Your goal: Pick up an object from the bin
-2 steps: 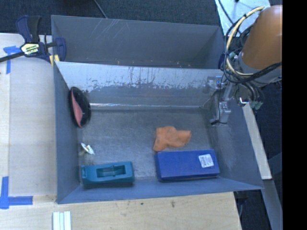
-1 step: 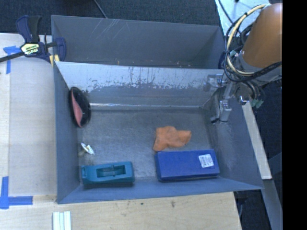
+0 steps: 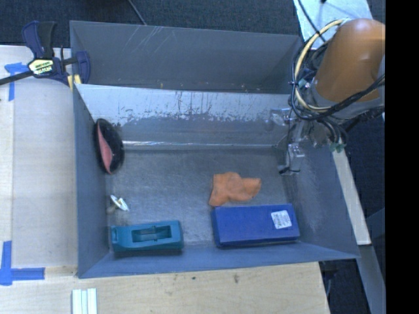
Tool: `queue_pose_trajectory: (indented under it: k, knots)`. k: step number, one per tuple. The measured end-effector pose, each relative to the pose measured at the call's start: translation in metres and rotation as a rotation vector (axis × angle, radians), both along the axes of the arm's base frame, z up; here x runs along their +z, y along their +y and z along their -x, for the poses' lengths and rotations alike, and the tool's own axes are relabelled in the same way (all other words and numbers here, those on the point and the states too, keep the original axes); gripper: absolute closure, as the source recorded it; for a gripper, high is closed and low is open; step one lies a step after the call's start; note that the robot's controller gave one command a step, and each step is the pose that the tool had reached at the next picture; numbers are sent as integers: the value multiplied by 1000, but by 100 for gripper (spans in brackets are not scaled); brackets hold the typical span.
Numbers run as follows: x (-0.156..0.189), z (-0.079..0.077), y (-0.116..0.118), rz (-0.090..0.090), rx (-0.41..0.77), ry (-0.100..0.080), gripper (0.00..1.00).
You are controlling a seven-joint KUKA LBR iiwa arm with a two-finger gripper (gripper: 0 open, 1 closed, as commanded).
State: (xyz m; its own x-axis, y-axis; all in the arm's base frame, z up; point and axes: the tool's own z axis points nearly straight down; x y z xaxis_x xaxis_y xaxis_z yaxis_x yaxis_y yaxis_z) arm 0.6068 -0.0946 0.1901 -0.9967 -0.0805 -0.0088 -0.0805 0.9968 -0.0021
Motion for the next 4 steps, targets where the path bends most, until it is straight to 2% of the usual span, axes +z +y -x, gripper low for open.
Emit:
queue_pose_trajectory:
  k: [1,2,3,4]
  knots:
    - [-43,7,31,-2,-83,5,0]
    - [-65,15,54,-2,-80,6,0]
    - [-98,29,66,-1,149,6,100]
    - [-98,29,66,0,150,6,0]
